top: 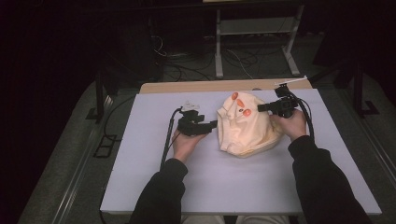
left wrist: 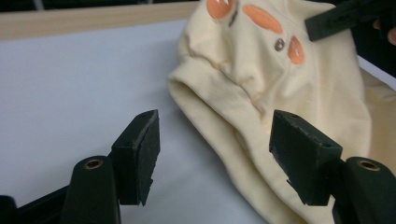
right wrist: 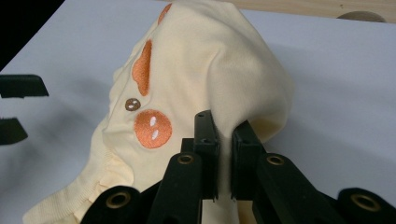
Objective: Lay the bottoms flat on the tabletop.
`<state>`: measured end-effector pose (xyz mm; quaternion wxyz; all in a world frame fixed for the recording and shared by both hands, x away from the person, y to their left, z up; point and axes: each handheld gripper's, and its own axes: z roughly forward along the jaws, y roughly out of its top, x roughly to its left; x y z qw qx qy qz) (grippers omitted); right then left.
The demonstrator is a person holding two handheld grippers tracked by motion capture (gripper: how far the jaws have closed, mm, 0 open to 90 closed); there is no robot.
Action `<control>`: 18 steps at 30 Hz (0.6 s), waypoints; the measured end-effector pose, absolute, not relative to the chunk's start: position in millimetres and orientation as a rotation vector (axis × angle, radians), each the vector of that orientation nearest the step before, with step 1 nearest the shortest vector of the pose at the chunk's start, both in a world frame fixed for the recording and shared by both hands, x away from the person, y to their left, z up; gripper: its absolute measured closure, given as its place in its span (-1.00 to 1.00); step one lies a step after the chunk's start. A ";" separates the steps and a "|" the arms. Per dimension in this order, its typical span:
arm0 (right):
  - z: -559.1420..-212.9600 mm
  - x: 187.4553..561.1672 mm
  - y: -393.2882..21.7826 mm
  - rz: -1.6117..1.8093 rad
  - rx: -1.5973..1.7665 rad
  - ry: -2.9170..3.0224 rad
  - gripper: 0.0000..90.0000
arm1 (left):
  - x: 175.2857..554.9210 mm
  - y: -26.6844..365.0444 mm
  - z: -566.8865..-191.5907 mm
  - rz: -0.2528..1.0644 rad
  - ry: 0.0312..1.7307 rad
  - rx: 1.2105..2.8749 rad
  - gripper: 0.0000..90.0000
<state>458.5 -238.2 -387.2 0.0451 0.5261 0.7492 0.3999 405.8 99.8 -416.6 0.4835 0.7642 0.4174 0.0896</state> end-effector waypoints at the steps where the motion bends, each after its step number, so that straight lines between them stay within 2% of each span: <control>1: -387.7 458.1 -239.0 1.224 1.605 2.285 0.83 | 404.8 98.2 -418.5 0.207 1.014 1.863 -0.34; 7: -388.1 455.3 -240.0 1.223 1.594 2.282 0.83 | 396.7 87.2 -429.9 0.168 1.003 1.893 -0.43; 18: -391.1 452.1 -241.2 1.232 1.600 2.267 0.83 | 377.2 69.6 -440.0 0.073 0.932 1.938 -0.38</control>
